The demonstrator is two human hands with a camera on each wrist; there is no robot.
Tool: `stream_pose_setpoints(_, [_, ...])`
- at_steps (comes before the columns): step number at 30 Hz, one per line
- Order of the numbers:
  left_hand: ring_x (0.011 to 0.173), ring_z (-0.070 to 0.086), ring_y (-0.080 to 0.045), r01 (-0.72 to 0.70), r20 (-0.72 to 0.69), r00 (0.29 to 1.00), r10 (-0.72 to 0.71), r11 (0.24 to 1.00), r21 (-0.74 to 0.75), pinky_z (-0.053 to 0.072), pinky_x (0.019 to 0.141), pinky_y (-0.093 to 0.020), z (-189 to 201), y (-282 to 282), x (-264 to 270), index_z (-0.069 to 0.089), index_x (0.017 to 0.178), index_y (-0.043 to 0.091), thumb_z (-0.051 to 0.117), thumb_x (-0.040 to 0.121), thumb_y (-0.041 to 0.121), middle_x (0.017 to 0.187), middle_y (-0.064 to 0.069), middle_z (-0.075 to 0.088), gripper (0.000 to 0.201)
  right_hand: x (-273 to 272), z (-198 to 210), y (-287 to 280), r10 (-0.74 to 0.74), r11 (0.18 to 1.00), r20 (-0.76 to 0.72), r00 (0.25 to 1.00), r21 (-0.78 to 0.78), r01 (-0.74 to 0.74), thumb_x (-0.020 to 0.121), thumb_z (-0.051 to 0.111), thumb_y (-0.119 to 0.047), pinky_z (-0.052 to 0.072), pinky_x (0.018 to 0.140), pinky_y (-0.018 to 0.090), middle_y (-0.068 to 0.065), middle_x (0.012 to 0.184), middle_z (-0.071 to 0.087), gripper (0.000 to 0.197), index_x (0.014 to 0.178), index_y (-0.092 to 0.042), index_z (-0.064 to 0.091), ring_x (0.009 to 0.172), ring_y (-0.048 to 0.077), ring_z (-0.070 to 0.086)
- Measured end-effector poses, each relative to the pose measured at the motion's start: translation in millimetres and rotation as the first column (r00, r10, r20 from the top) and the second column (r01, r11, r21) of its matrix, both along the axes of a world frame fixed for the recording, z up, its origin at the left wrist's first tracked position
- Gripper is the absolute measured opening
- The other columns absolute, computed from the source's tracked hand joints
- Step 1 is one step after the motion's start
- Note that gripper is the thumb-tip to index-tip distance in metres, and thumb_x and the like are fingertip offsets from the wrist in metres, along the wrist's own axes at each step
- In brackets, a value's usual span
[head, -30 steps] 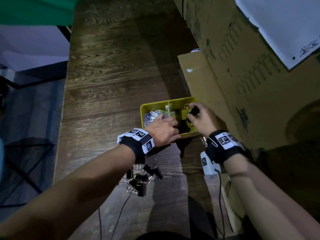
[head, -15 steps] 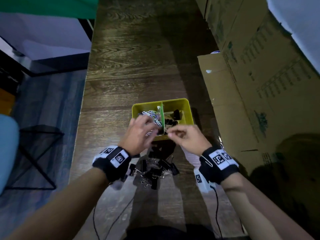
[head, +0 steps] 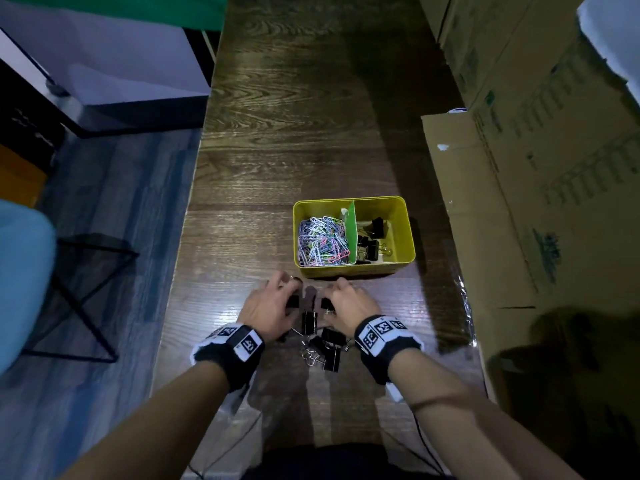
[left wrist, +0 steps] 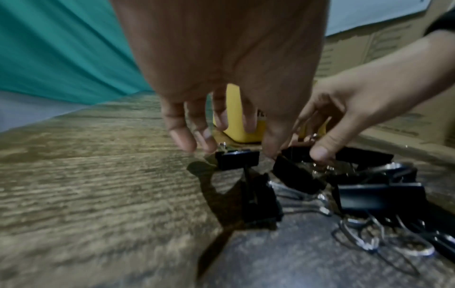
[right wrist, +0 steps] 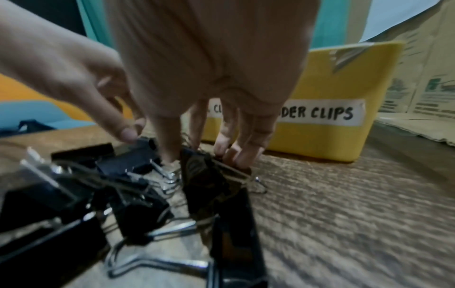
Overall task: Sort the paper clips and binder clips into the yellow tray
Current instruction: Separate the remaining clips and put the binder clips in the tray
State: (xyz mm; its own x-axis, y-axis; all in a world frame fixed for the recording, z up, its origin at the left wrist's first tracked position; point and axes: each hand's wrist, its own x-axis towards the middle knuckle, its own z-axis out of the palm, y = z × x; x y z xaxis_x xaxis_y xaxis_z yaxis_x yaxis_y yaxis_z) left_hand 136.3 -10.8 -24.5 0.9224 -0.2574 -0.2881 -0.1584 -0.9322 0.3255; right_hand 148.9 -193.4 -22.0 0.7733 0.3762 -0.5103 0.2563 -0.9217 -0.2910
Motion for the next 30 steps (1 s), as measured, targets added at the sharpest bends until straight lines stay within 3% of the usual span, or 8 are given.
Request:
stream_pose_setpoints(6, [0.098, 0.059, -0.032, -0.037, -0.101, 0.995, 0.028, 0.995, -0.095, 0.048, 0.092, -0.037, -18, 0, 1, 0.055, 0.119, 0.021, 0.061, 0.084, 0.016, 0.131, -0.01, 0.034, 0.036, 1, 2, -3, -0.126, 0.982, 0.005, 0.992, 0.144, 0.124, 0.097, 0.044, -0.009, 0.045, 0.091, 0.038, 0.017, 0.124, 0.046, 0.028, 0.125, -0.007, 0.046, 0.111, 0.033, 0.052])
stream_pose_setpoints(10, [0.102, 0.056, -0.023, -0.24, -0.161, 0.967, 0.197, 0.916, -0.32, 0.048, 0.095, -0.037, -13, 12, 3, 0.058, 0.107, 0.021, 0.065, 0.084, 0.015, 0.135, -0.003, 0.032, 0.025, -2, 20, -20, -0.323, 0.828, -0.161, 0.933, 0.43, 0.361, 0.098, 0.044, -0.019, 0.043, 0.095, 0.034, 0.005, 0.114, 0.046, 0.027, 0.124, -0.021, 0.051, 0.104, 0.019, 0.05])
stream_pose_setpoints(15, [0.074, 0.059, -0.015, -0.528, -0.396, 0.846, 0.358, 0.46, -0.713, 0.047, 0.058, -0.015, 10, 18, 2, 0.055, 0.093, 0.02, 0.052, 0.091, 0.002, 0.133, 0.004, 0.042, 0.019, -7, 40, -41, -0.455, 0.461, -0.461, 0.762, 0.61, 0.644, 0.098, 0.044, -0.011, 0.049, 0.063, 0.015, 0.008, 0.11, 0.052, 0.024, 0.112, -0.024, 0.058, 0.085, 0.013, 0.059])
stream_pose_setpoints(18, [0.064, 0.057, -0.025, -0.69, -0.65, 0.701, 0.293, 0.045, -0.723, 0.045, 0.05, -0.027, 20, 16, 1, 0.052, 0.092, 0.009, 0.038, 0.085, 0.003, 0.114, -0.011, 0.059, 0.017, -8, 37, -52, -0.509, 0.48, -0.415, 0.754, 0.59, 0.649, 0.094, 0.046, -0.007, 0.041, 0.063, 0.022, 0.0, 0.085, 0.056, 0.021, 0.091, -0.024, 0.06, 0.069, 0.01, 0.05])
stream_pose_setpoints(20, [0.061, 0.054, -0.025, -0.713, -0.7, 0.676, 0.232, -0.037, -0.7, 0.042, 0.049, -0.028, 25, 13, 1, 0.051, 0.087, 0.005, 0.036, 0.073, 0.009, 0.097, -0.016, 0.061, 0.021, -8, 35, -54, -0.475, 0.603, -0.344, 0.81, 0.543, 0.584, 0.088, 0.057, -0.016, 0.042, 0.077, 0.031, -0.007, 0.088, 0.059, 0.01, 0.086, -0.026, 0.057, 0.079, 0.009, 0.054])
stream_pose_setpoints(23, [0.054, 0.047, -0.021, -0.645, -0.59, 0.76, 0.273, 0.202, -0.737, 0.032, 0.049, -0.026, 30, 11, 3, 0.058, 0.07, 0.006, 0.036, 0.066, 0.013, 0.078, -0.018, 0.061, 0.023, -11, 32, -50, -0.31, 0.841, -0.291, 0.905, 0.361, 0.404, 0.077, 0.074, -0.034, 0.041, 0.092, 0.031, -0.007, 0.111, 0.059, 0.034, 0.105, -0.025, 0.058, 0.104, 0.012, 0.055])
stream_pose_setpoints(27, [0.053, 0.048, -0.017, -0.213, -0.163, 0.972, 0.166, 0.92, -0.33, 0.039, 0.057, -0.028, 30, 5, 12, 0.052, 0.058, 0.021, 0.047, 0.09, 0.051, 0.061, -0.007, 0.061, 0.044, -16, 23, -36, -0.165, 0.972, -0.233, 0.958, 0.13, 0.198, 0.069, 0.081, -0.036, 0.053, 0.085, 0.038, 0.006, 0.108, 0.066, 0.049, 0.112, -0.027, 0.058, 0.098, 0.023, 0.063])
stream_pose_setpoints(30, [0.062, 0.051, -0.019, 0.031, -0.058, 0.998, -0.024, 0.992, 0.125, 0.036, 0.056, -0.028, 31, -10, 16, 0.048, 0.074, 0.022, 0.052, 0.08, 0.065, 0.069, 0.001, 0.059, 0.043, -18, 20, -29, -0.129, 0.984, -0.15, 0.98, 0.103, 0.145, 0.08, 0.071, -0.023, 0.054, 0.079, 0.034, 0.008, 0.1, 0.067, 0.029, 0.108, -0.021, 0.061, 0.092, 0.024, 0.064])
